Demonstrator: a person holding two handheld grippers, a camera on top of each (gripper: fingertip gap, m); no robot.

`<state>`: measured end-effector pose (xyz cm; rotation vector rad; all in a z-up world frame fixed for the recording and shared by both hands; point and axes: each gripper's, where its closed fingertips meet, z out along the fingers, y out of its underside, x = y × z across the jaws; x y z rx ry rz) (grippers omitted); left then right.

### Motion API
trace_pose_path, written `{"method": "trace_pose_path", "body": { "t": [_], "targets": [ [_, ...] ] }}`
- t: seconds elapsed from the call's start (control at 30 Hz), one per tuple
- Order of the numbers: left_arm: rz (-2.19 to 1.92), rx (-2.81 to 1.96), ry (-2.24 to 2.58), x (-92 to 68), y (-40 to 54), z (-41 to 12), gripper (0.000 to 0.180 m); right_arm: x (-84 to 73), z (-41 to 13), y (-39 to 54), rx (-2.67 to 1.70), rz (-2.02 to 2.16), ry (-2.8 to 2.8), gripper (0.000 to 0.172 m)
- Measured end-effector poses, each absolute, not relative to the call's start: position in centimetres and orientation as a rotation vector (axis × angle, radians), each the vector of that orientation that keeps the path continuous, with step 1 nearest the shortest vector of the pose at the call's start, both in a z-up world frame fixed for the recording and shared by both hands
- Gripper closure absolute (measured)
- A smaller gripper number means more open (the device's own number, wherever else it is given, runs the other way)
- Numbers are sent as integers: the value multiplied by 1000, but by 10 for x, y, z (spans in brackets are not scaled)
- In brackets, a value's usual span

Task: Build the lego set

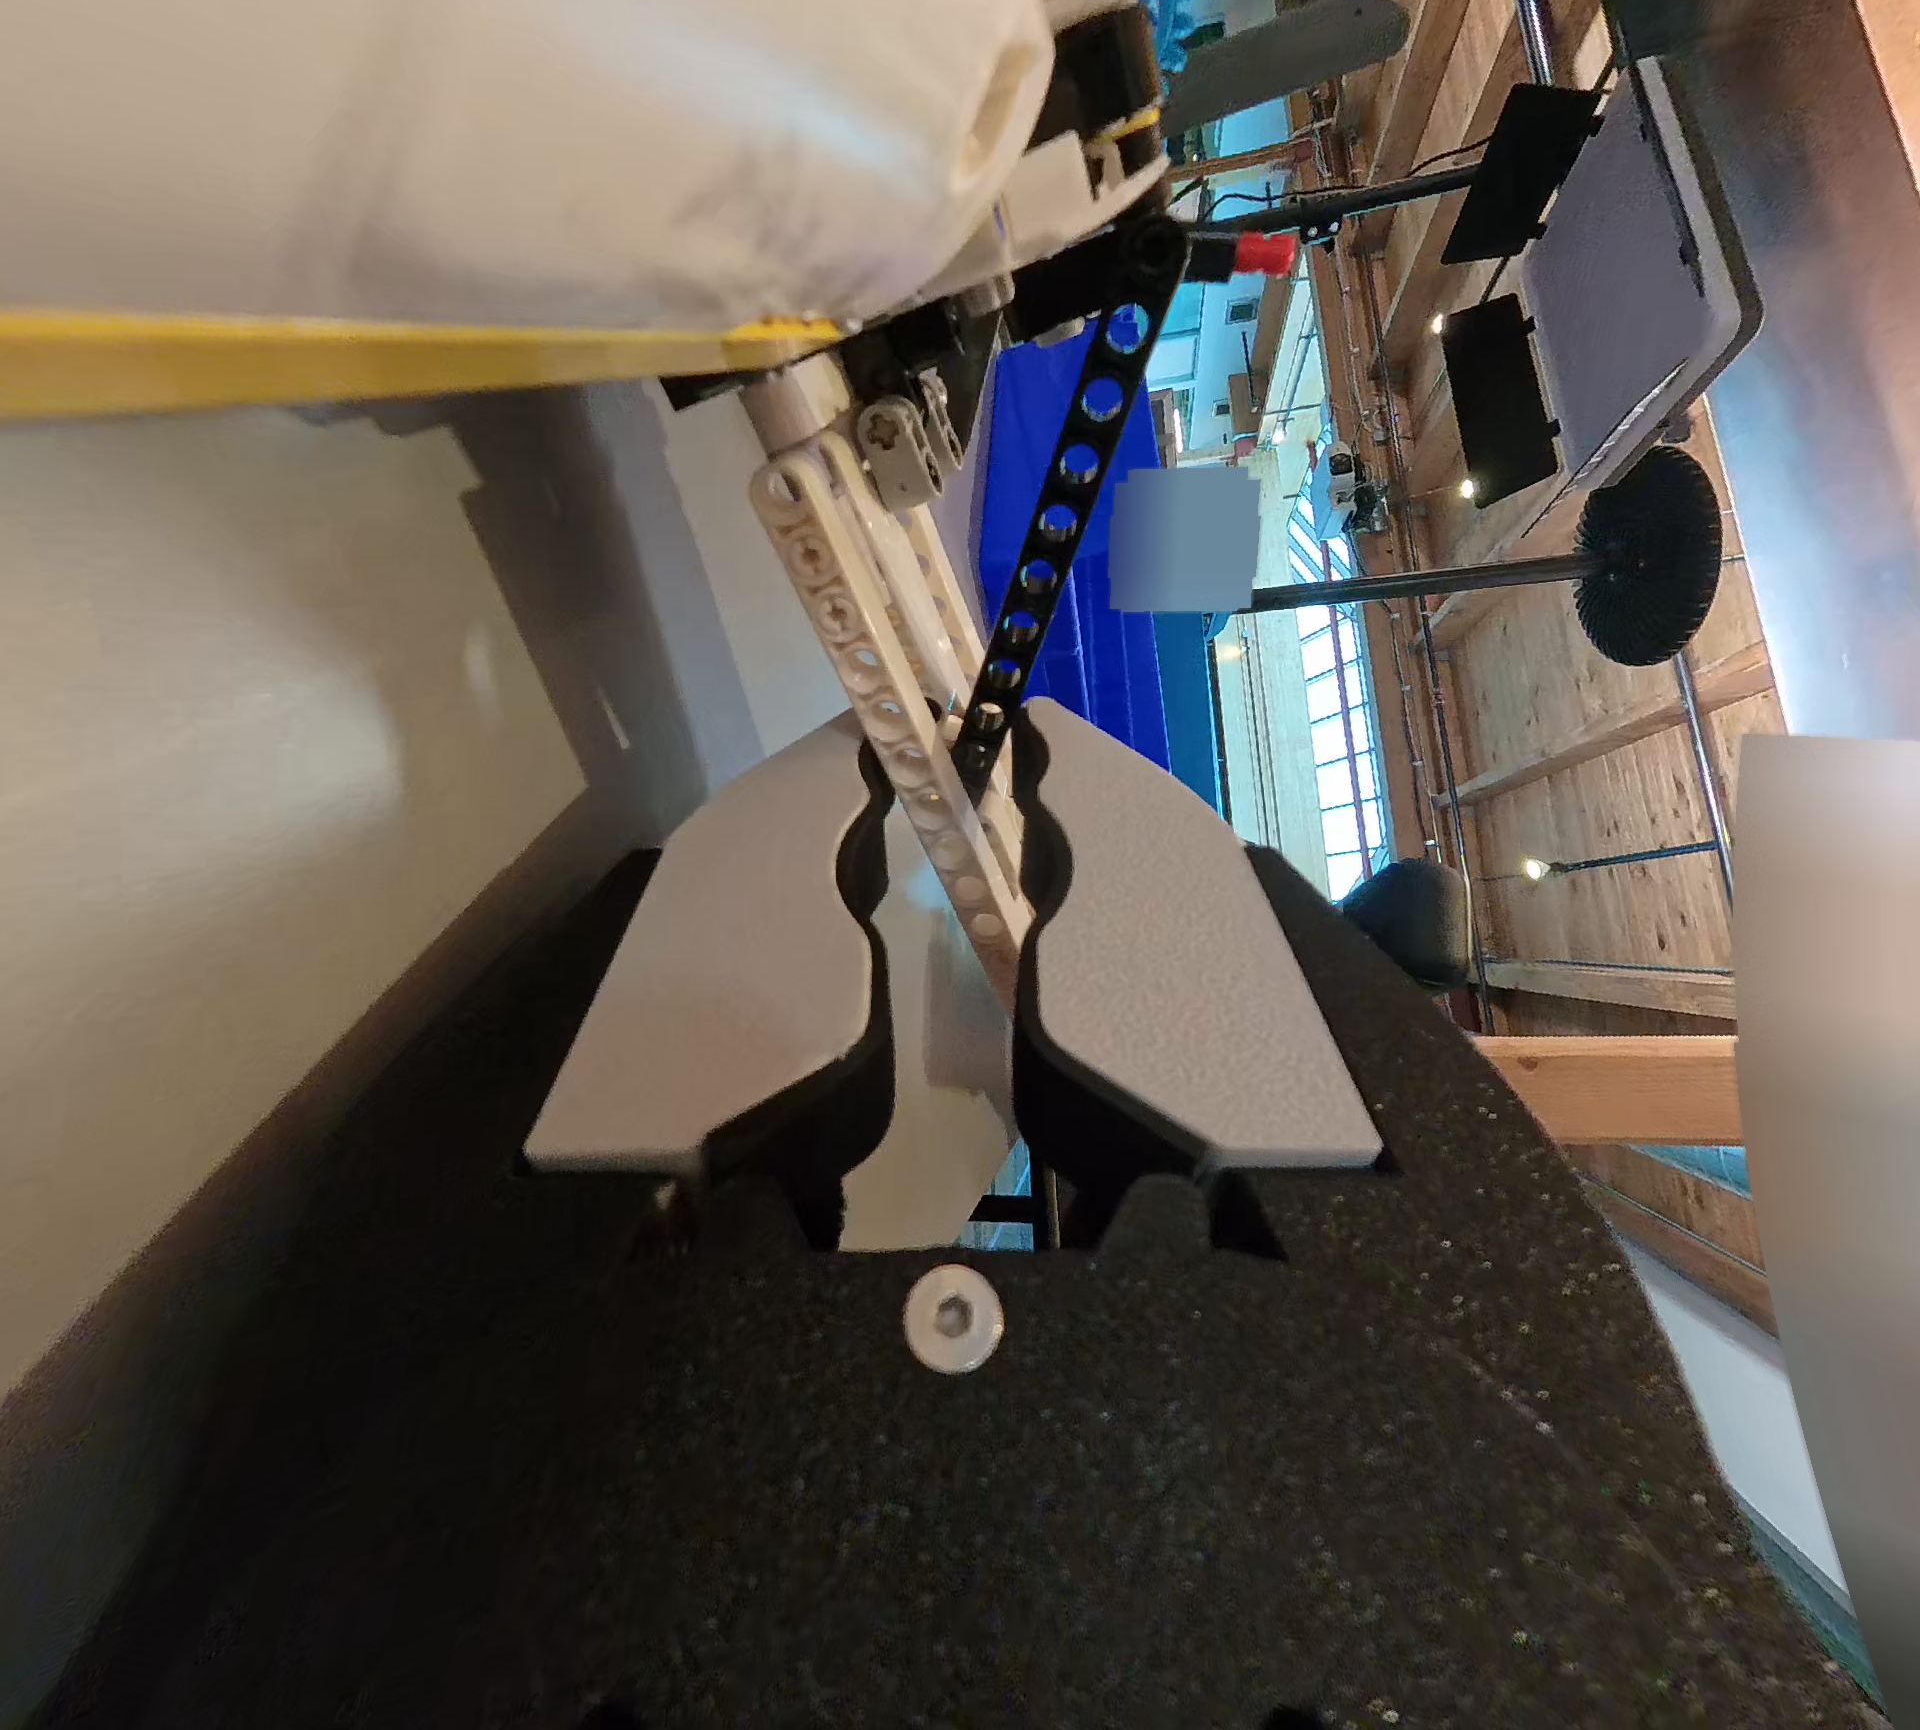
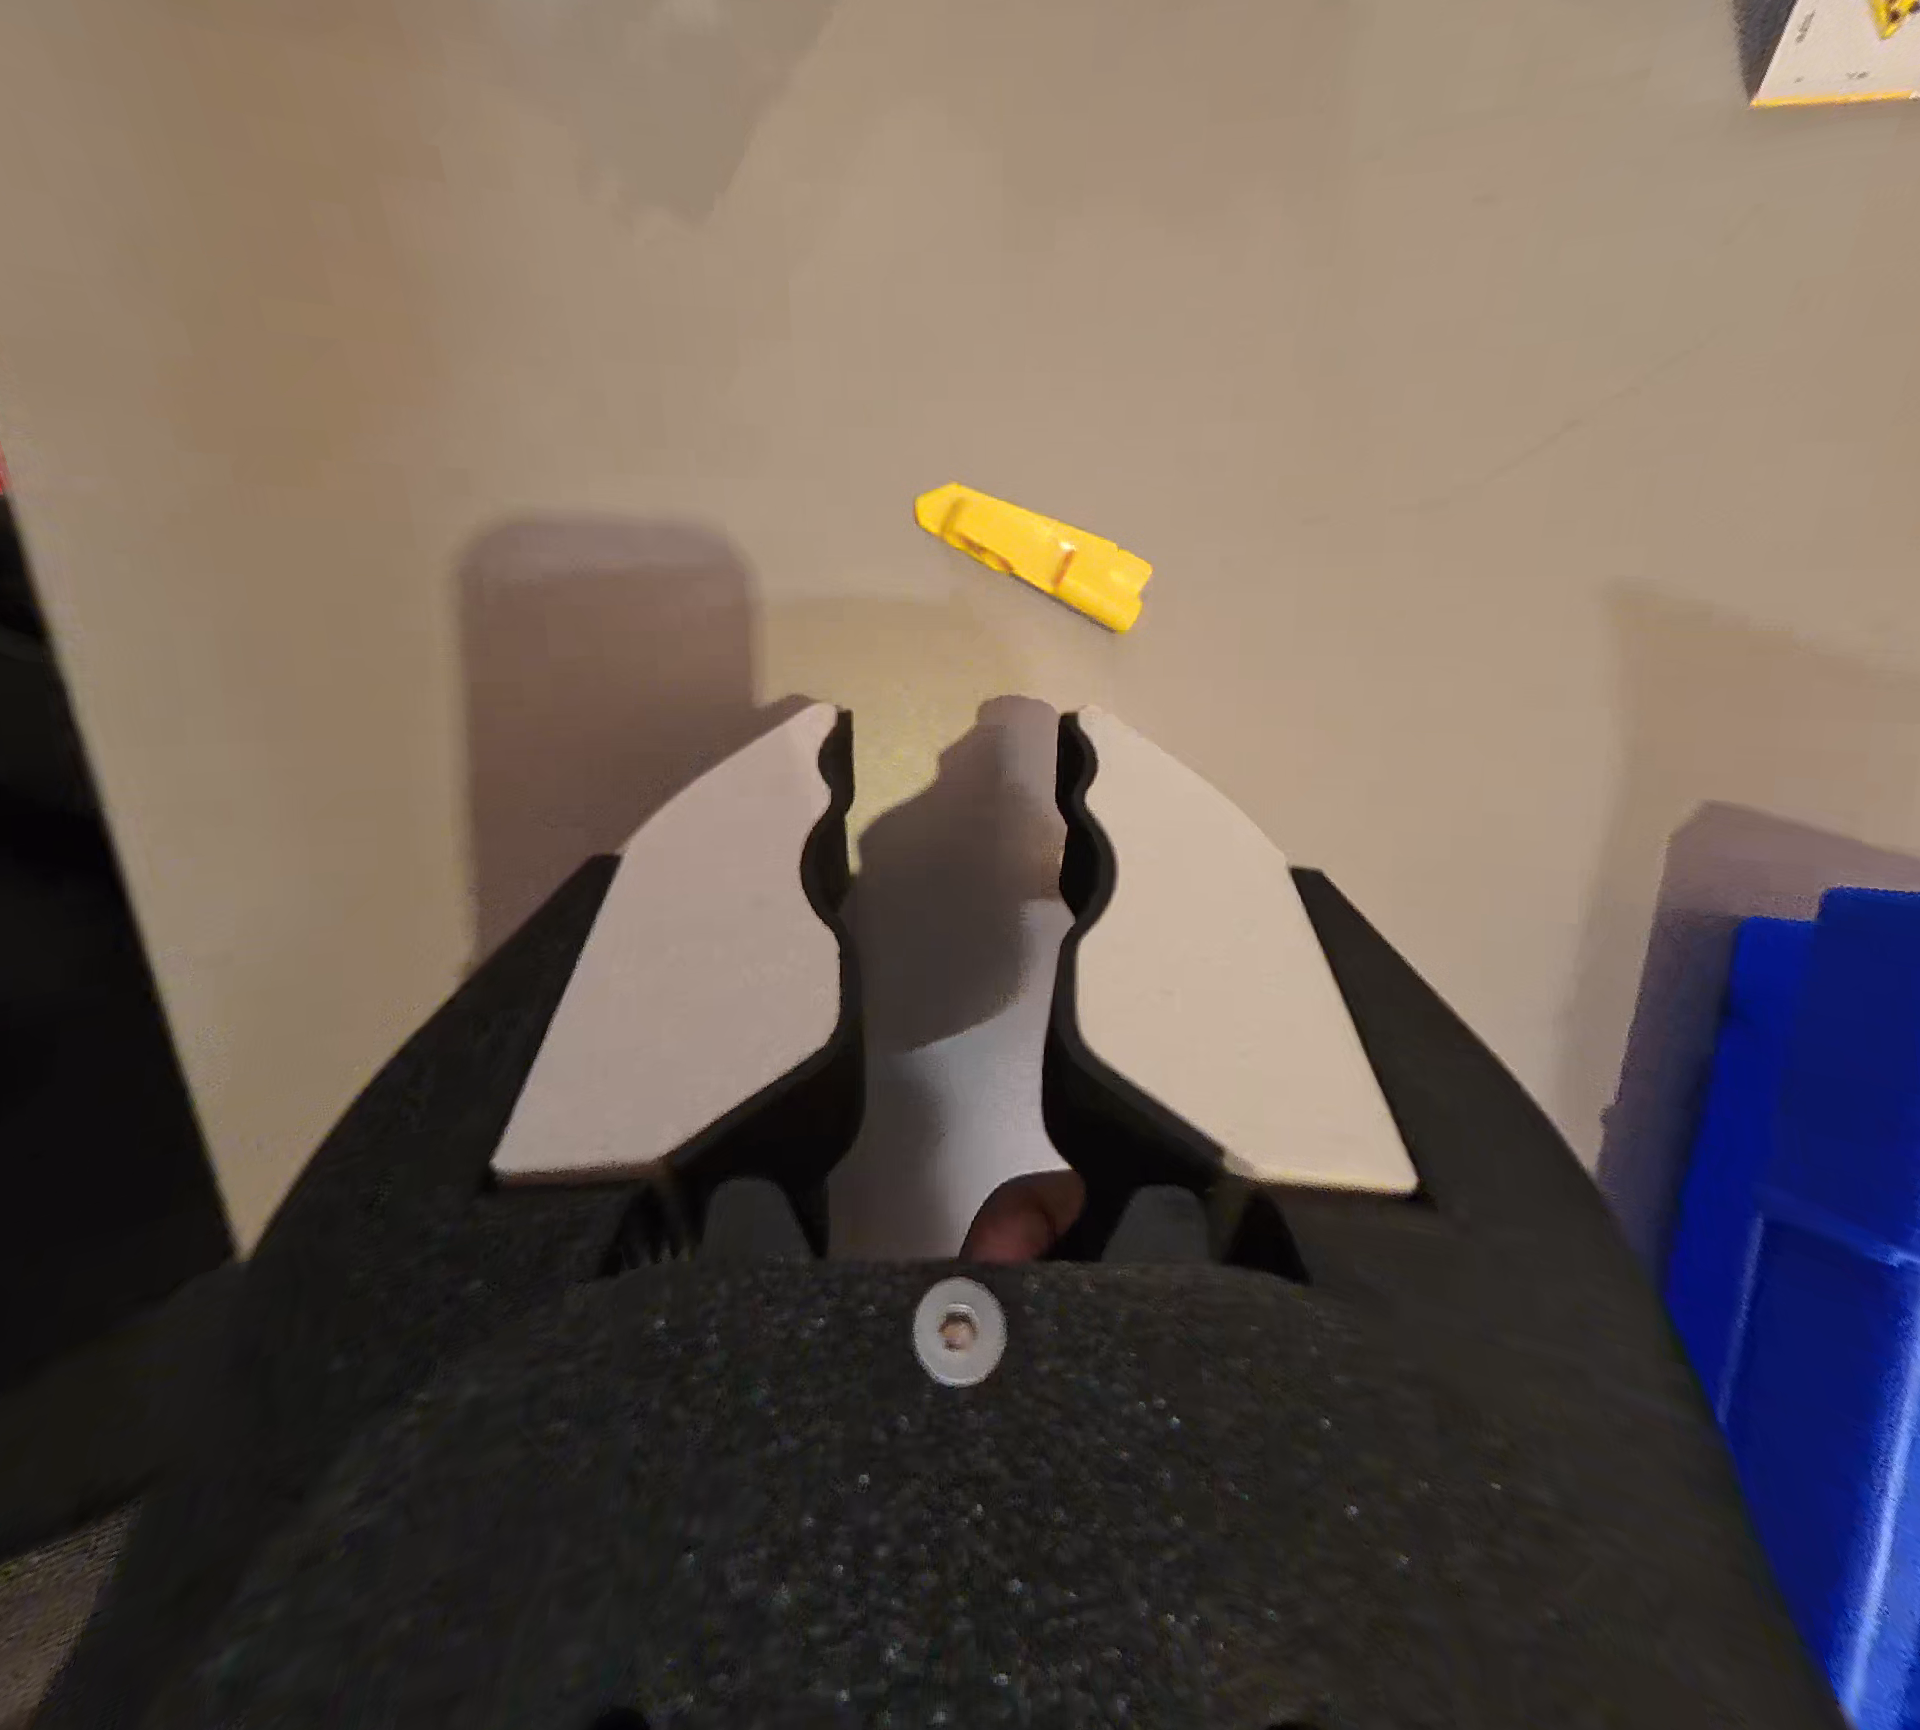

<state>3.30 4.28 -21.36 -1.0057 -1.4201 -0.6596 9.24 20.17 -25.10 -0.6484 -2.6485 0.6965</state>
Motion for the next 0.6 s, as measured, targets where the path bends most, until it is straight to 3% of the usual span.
{"method": "trace_pose_path", "body": {
  "t": [0.37,0.6],
  "targets": [
    [-691,-932,-1414,14,56,-206,160,57,-251,196,-413,758,-2705,135],
    [-669,-755,-1348,-8,57,-194,160,79,-255,184,-699,722,-2807,138]
  ]
}}
